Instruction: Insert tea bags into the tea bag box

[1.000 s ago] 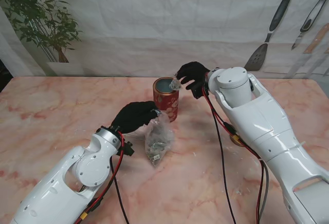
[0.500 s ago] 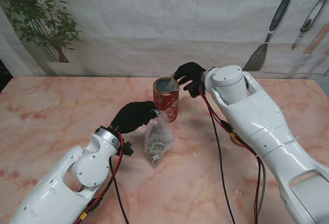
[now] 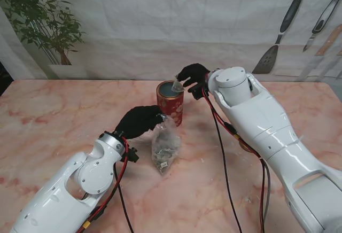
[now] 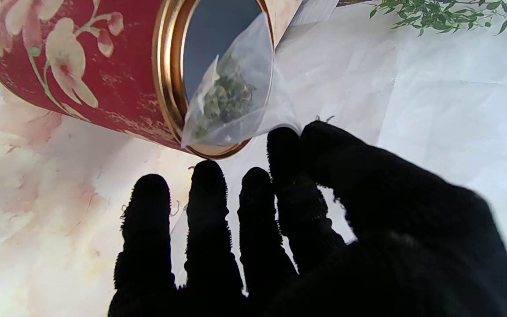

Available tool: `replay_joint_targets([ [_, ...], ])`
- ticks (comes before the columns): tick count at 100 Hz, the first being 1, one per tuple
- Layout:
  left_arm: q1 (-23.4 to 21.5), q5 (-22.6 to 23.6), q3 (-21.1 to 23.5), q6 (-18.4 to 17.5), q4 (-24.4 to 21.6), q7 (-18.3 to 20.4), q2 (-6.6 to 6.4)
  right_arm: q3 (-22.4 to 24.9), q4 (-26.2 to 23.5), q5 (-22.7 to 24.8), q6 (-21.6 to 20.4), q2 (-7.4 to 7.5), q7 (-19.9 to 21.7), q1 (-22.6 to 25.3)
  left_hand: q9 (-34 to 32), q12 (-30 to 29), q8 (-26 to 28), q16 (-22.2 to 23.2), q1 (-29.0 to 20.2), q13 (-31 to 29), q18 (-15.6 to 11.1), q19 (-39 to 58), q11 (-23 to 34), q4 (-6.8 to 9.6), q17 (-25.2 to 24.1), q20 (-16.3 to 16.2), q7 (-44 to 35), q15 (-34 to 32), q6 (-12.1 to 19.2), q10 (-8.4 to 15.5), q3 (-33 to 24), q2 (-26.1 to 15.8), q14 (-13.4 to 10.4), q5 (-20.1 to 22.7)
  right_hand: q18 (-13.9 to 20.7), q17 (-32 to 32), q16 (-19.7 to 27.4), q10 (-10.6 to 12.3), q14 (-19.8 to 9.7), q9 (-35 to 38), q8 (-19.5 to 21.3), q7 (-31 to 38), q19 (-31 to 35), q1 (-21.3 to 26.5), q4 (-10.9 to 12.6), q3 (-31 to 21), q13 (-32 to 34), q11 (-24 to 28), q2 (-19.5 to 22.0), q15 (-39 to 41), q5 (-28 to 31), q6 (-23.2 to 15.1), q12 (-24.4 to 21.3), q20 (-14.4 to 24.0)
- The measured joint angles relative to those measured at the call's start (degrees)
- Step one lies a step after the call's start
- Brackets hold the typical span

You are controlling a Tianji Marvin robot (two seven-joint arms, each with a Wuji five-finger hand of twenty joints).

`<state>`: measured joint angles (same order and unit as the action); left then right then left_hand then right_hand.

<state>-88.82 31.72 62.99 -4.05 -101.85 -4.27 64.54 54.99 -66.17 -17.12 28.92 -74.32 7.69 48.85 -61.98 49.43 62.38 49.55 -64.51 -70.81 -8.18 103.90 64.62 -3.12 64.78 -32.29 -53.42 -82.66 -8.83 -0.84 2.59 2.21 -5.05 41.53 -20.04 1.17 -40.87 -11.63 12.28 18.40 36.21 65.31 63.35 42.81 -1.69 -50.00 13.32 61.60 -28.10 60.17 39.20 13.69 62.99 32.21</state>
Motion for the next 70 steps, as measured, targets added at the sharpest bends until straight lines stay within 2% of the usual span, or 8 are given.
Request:
replay_joint_targets([
  [21, 0.0, -0.06, 0.02, -0.22, 0.03, 0.11, -0.02, -1.05, 0.49, 0.93, 0.74, -0.61, -1.0, -0.33, 0.0, 0.0, 0.0, 0.0, 0.0, 0.0, 0.0, 0.0, 0.0, 0.0, 0.0, 0.0, 0.0, 0.0, 0.0, 0.0, 0.0, 0.0, 0.0, 0.0, 0.01, 0.01, 0.28, 0.01, 0.0, 0.01, -2.28, -0.28, 0.0, 0.01, -0.04, 1.72, 0.51, 0.0, 0.16, 0.0, 0.33, -0.62, -0.04, 0.09],
  [22, 0.0, -0.07, 0.02, -0.23, 0.03, 0.12, -0.02, -1.08, 0.5, 1.08, 0.79, -0.63, -1.03, -0.34, 0.0, 0.0, 0.0, 0.0, 0.0, 0.0, 0.0, 0.0, 0.0, 0.0, 0.0, 0.0, 0.0, 0.0, 0.0, 0.0, 0.0, 0.0, 0.0, 0.0, 0.01, 0.01, 0.29, 0.01, 0.0, 0.01, -2.46, -0.34, 0.0, 0.01, -0.95, 1.64, 0.51, 0.0, 0.16, 0.0, 0.34, -0.63, -0.05, 0.09],
  [29, 0.0, -0.13, 0.04, -0.26, 0.04, 0.21, -0.03, -1.08, 0.5, 1.39, 1.09, -0.79, -1.53, -0.35, 0.0, 0.0, 0.0, 0.0, 0.0, 0.0, 0.0, 0.0, 0.0, 0.0, 0.0, 0.0, 0.0, 0.0, 0.0, 0.0, 0.0, 0.0, 0.0, 0.0, 0.01, 0.01, 0.31, 0.05, 0.0, 0.01, -3.92, -0.63, 0.0, -0.09, -2.3, 2.22, 1.06, 0.0, 0.15, 0.0, 0.34, -1.08, -0.1, 0.24],
  [35, 0.0, -0.18, 0.04, -0.31, 0.06, 0.25, -0.04, -1.08, 0.5, 1.69, 1.35, -0.9, -2.21, -0.35, 0.0, 0.0, 0.0, 0.0, 0.0, 0.0, 0.0, 0.0, 0.0, 0.0, 0.0, 0.0, 0.0, 0.0, 0.0, 0.0, 0.0, 0.0, 0.0, 0.0, 0.01, 0.01, 0.08, 0.06, 0.0, 0.01, -5.28, -1.91, 0.0, -3.49, -2.31, 2.87, 1.1, 0.0, -0.54, 0.0, 0.43, -1.21, -0.21, 0.55],
  [38, 0.01, -0.2, 0.03, -0.32, 0.08, 0.25, -0.04, -1.11, 0.48, 2.1, 1.49, -0.94, -2.33, -0.35, 0.0, 0.0, 0.0, 0.0, 0.0, 0.0, 0.0, 0.0, 0.0, 0.0, 0.0, 0.0, 0.0, 0.0, 0.0, 0.0, 0.0, 0.0, 0.0, 0.0, 0.01, 0.01, 0.05, 0.07, 0.0, 0.01, -5.46, -2.67, 0.0, -3.8, -3.08, 2.81, 1.1, 0.0, -0.54, 0.0, 0.8, -1.23, -0.24, 0.56],
  [43, 0.01, -0.24, 0.02, -0.34, 0.1, 0.25, -0.04, -1.21, 0.46, 2.79, 1.69, -0.94, -2.37, -0.36, 0.0, 0.0, 0.0, 0.0, 0.0, 0.0, 0.0, 0.0, 0.0, 0.0, 0.0, 0.0, 0.0, 0.0, 0.0, 0.0, 0.0, 0.0, 0.0, 0.0, 0.01, 0.01, 0.04, 0.07, 0.0, 0.01, -5.53, -4.07, 0.0, -5.66, -2.97, 2.8, 1.1, 0.0, -0.54, 0.0, 0.86, -1.25, -0.75, 0.56],
  [56, 0.04, -0.25, -0.05, -0.37, 0.11, 0.23, -0.04, -1.31, 0.3, 3.19, 2.52, -0.93, -2.54, -0.41, 0.0, 0.0, 0.0, 0.0, 0.0, 0.0, 0.0, 0.0, 0.0, 0.0, 0.0, 0.0, 0.0, 0.0, 0.0, 0.0, 0.0, 0.0, 0.0, 0.0, 0.01, 0.01, 0.04, 0.09, 0.0, 0.0, -0.77, -9.29, 0.0, -12.13, -2.96, 3.27, 1.11, 0.0, -0.54, 0.0, 2.4, -1.29, -0.77, 0.57],
  [70, 0.05, -0.22, -0.08, -0.39, 0.11, 0.14, -0.04, -1.57, 0.23, 3.82, 2.76, -0.83, -2.13, -0.59, 0.0, 0.0, 0.0, 0.0, 0.0, 0.0, 0.0, 0.0, 0.0, 0.0, 0.0, 0.0, 0.0, 0.0, 0.0, 0.0, 0.0, 0.0, 0.0, 0.0, 0.01, 0.01, 0.03, 0.09, 0.0, 0.0, 2.4, -11.17, 0.0, -12.81, -2.88, 2.72, 1.11, 0.0, -0.53, 0.0, 2.12, -1.3, -0.77, 0.58],
])
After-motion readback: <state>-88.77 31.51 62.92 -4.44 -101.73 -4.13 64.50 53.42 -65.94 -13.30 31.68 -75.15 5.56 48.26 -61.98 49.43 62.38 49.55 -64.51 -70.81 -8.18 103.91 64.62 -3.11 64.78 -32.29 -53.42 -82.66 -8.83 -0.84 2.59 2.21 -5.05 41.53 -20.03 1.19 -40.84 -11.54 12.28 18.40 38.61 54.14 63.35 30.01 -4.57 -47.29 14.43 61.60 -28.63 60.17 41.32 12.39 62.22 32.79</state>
